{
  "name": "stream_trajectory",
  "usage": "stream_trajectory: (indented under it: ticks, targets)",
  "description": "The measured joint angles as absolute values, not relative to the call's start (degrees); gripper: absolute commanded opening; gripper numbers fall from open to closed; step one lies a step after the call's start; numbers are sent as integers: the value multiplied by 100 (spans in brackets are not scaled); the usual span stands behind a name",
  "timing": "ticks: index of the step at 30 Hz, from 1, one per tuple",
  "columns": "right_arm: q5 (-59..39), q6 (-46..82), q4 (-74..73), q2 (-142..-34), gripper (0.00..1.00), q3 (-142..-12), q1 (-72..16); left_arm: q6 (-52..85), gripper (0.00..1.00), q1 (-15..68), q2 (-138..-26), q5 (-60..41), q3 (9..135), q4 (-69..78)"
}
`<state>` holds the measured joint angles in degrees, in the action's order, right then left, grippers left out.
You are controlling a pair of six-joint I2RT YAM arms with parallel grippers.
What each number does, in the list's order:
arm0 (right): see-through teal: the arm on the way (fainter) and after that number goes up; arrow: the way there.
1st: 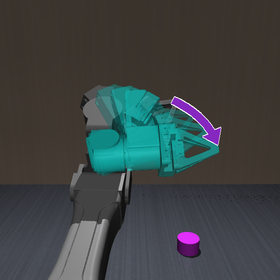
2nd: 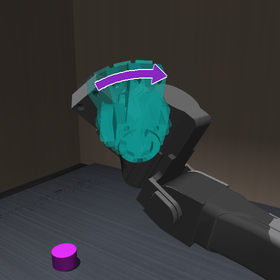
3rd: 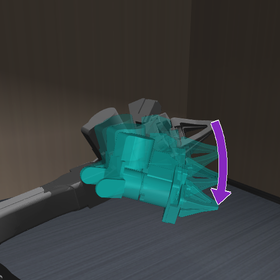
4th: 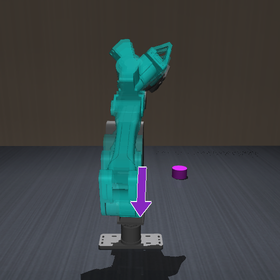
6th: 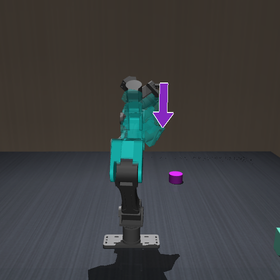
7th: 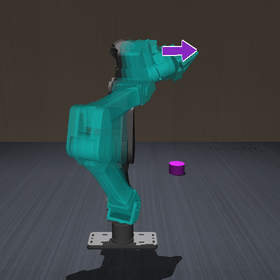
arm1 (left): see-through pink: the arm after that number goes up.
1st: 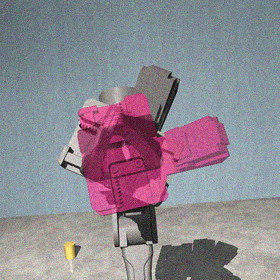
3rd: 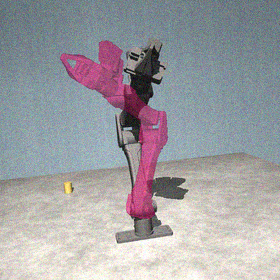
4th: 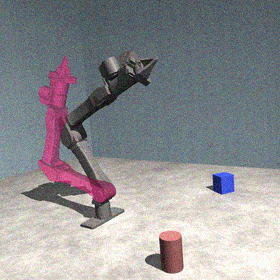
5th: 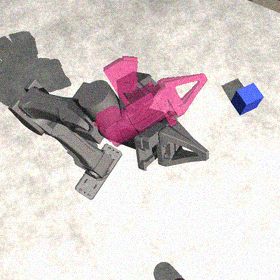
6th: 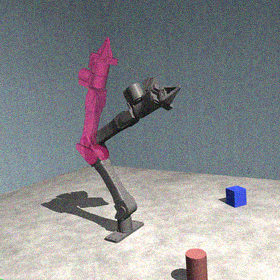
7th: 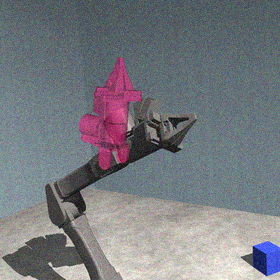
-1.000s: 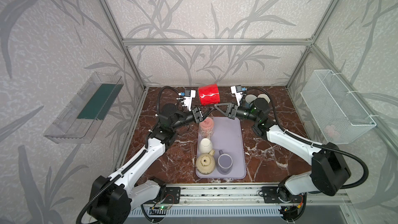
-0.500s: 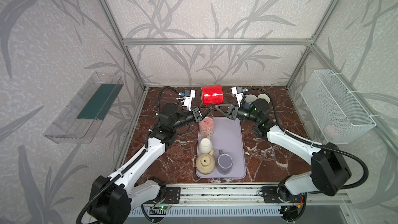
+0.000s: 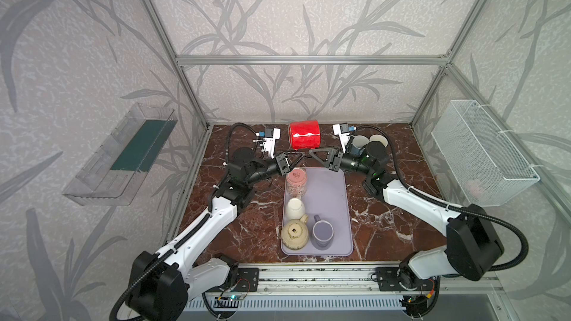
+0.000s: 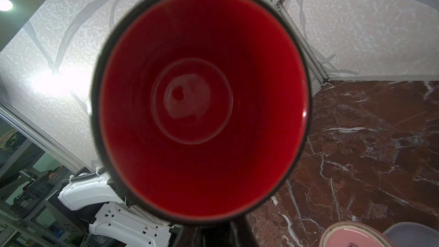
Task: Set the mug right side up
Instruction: 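Hold the red mug between both grippers above the tray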
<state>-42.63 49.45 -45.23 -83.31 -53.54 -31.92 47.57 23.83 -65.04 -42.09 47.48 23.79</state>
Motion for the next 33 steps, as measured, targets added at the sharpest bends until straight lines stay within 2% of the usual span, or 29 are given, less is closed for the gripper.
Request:
stream_trajectory:
  ticks: [2,8,16,22,23,27,33]
  targets:
    - [-4278,4976,-4545,-8331,0,-5352,-3192,4713,20,2383,-6504,-4193,4751,2357]
    - [-4357,5133,-4595,-8337,0,-5349,-3186,4554,24,2383,-6504,-4150,4751,2263]
    - [-4532,5273,-4882,-8552,0,-5345,-3162,4648,1,2383,-6493,-4106,4751,2311]
    - [-4576,5371,-5078,-8632,0,-5339,-3155,4681,0,2383,-6493,-4097,4751,2311]
    - [-4578,5380,-5089,-8632,1,-5339,-3155,4694,0,2383,-6493,-4097,4751,2314]
    - [-4576,5408,-5111,-8641,20,-5339,-3155,4718,0,2383,-6493,-4099,4751,2318]
    - [-4569,5621,-5330,-8724,29,-5339,-3155,4711,0,2383,-6504,-4077,4751,2314]
